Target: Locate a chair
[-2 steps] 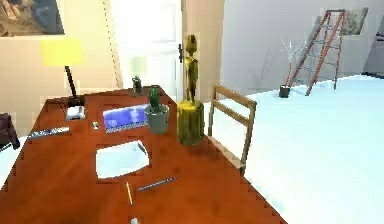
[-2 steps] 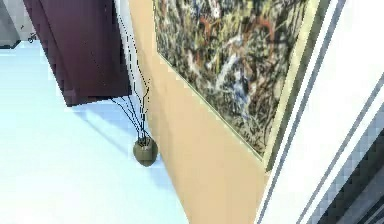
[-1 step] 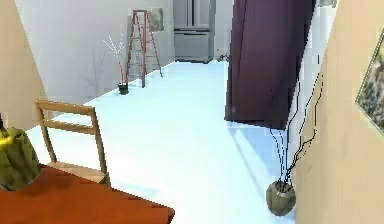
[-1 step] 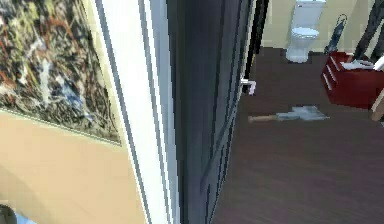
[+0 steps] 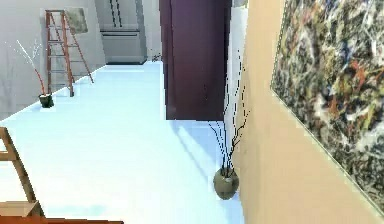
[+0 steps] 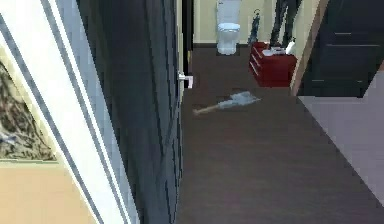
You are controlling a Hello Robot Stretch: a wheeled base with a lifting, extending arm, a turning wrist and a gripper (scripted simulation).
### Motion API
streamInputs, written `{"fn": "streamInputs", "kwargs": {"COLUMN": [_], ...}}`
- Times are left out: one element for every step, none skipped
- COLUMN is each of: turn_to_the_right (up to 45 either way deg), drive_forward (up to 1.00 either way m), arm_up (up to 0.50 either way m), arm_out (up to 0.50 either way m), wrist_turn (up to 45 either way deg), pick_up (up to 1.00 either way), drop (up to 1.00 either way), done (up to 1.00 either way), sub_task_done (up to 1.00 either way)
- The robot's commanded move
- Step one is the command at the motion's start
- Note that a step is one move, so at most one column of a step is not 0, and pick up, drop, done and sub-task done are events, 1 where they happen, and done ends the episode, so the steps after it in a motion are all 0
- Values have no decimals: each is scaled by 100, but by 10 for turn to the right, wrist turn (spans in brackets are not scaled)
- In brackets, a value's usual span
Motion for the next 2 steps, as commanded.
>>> {"fn": "streamInputs", "kwargs": {"turn_to_the_right": [0,-240], "drive_forward": [60,0], "arm_up": [0,0], "arm_out": [0,0], "wrist_turn": [0,0], "pick_up": [0,0], "drop": [0,0], "done": [0,0], "sub_task_done": [0,0]}}
